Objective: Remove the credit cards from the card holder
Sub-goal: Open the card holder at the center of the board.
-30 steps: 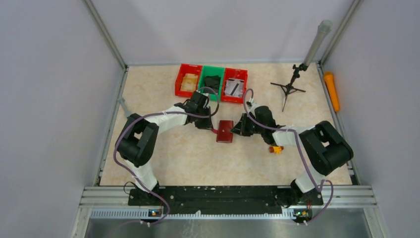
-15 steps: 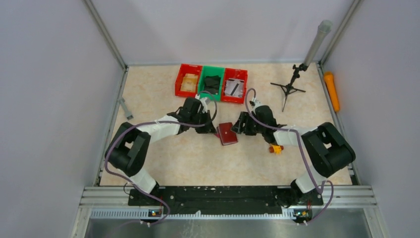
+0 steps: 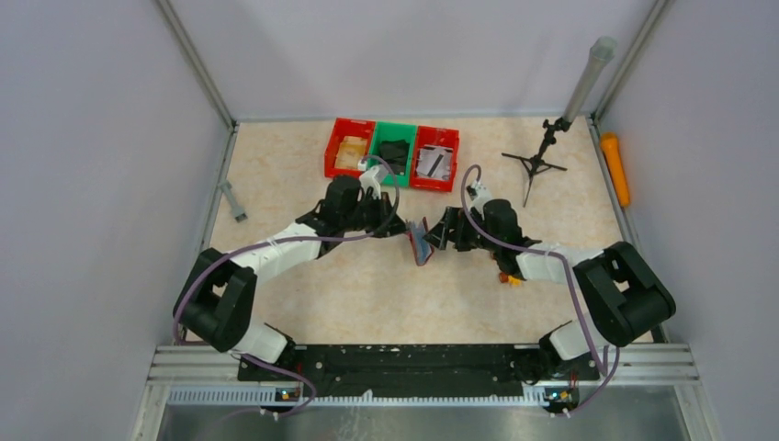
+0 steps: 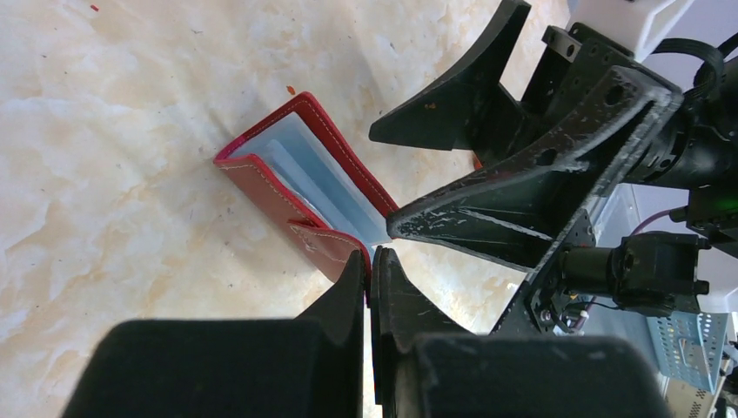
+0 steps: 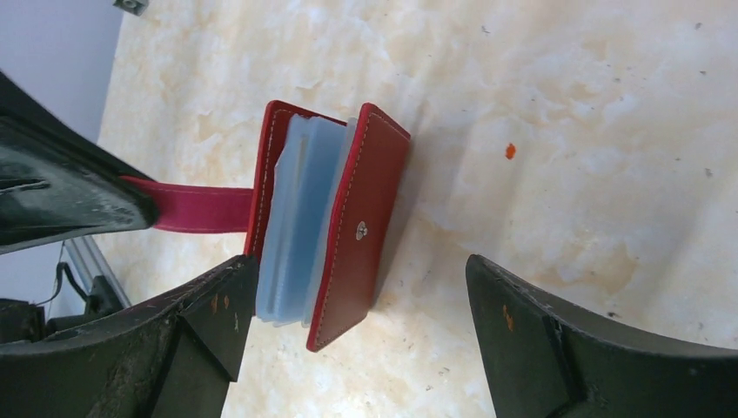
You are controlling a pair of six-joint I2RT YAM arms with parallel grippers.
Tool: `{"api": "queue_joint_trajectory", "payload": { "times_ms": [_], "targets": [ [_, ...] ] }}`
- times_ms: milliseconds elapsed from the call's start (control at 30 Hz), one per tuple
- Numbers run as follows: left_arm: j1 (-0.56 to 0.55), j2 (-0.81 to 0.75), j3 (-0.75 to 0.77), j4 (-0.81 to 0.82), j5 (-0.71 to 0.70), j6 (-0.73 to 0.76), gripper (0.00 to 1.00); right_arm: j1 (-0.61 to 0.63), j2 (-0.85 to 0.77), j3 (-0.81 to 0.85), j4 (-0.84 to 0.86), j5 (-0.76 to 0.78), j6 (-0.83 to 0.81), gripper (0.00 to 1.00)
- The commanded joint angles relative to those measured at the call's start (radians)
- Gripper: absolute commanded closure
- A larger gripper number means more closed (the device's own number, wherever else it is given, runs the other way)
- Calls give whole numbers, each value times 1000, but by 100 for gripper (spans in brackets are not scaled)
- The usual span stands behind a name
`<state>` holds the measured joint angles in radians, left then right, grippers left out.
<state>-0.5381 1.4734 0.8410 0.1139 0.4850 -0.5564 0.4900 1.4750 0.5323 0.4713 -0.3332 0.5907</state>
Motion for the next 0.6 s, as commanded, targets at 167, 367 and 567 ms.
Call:
{"api": "queue_joint_trajectory", "payload": {
  "times_ms": [167,367,567],
  "targets": [
    [2,42,34,-6,-19,9,100,4,19,23,87,-86,-5,16],
    [2,72,59,-39,-26,11,100,7,47,38,87,-122,-9,24],
    [3,26,25,8,-13,11,100,19,59,39,100,-140,-15,12]
  ]
}}
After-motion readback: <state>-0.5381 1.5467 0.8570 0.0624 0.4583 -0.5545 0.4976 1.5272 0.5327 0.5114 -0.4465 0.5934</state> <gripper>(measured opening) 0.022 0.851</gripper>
